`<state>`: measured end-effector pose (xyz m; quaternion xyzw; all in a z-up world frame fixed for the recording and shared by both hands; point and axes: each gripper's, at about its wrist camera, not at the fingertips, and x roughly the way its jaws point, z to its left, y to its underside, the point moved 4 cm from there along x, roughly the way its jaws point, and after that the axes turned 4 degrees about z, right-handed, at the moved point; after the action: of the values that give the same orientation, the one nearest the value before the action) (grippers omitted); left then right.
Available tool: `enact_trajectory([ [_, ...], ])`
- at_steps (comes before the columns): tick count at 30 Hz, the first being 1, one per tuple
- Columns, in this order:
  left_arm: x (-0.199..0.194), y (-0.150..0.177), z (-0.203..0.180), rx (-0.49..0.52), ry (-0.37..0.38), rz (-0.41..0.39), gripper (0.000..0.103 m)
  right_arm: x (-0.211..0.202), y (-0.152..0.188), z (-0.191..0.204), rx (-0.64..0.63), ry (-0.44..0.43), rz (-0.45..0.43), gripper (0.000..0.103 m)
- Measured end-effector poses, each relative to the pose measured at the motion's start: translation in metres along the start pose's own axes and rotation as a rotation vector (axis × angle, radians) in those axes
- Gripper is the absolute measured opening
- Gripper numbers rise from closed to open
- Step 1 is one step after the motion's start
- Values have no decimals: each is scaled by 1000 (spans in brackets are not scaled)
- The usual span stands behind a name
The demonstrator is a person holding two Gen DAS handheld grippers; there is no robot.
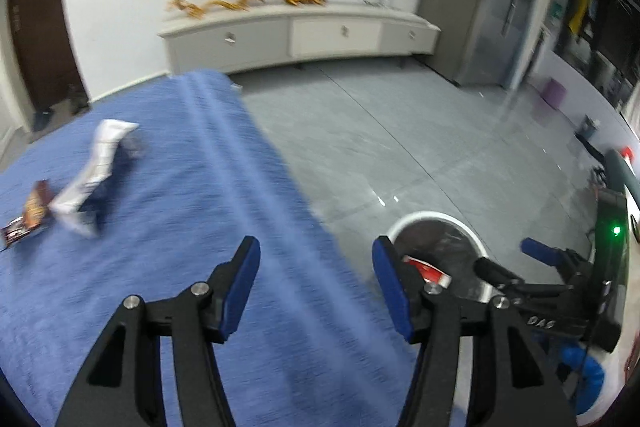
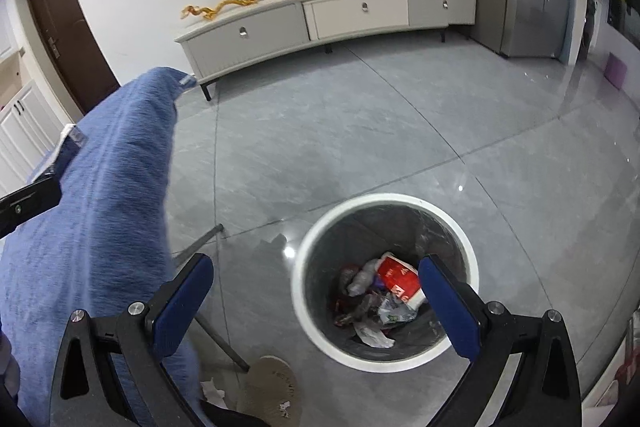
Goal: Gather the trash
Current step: 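Move both open tools back over the towel toward the last two items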
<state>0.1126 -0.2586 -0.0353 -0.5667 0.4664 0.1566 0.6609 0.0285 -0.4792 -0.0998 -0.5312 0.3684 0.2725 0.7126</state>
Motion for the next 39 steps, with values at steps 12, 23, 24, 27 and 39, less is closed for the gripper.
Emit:
enact_trajectory([
  [12,-56,26,100,-124,-133,-124,58,-18,-5,75,-121,11,-8,103],
  [23,-89,44,150,-192,-161,-182,59,-29,-13,120,-154,6,-18,103],
  [24,-91,46,152,-197,-161,-183,59,-29,-13,124,-156,3,-17,103],
  [27,-95,49,162,-215,-163,-194,59,-30,-14,138,-165,-11,-16,103],
  [39,-109,59,192,-267,-159,-229,60,-24,-16,186,-216,-42,-2,103],
])
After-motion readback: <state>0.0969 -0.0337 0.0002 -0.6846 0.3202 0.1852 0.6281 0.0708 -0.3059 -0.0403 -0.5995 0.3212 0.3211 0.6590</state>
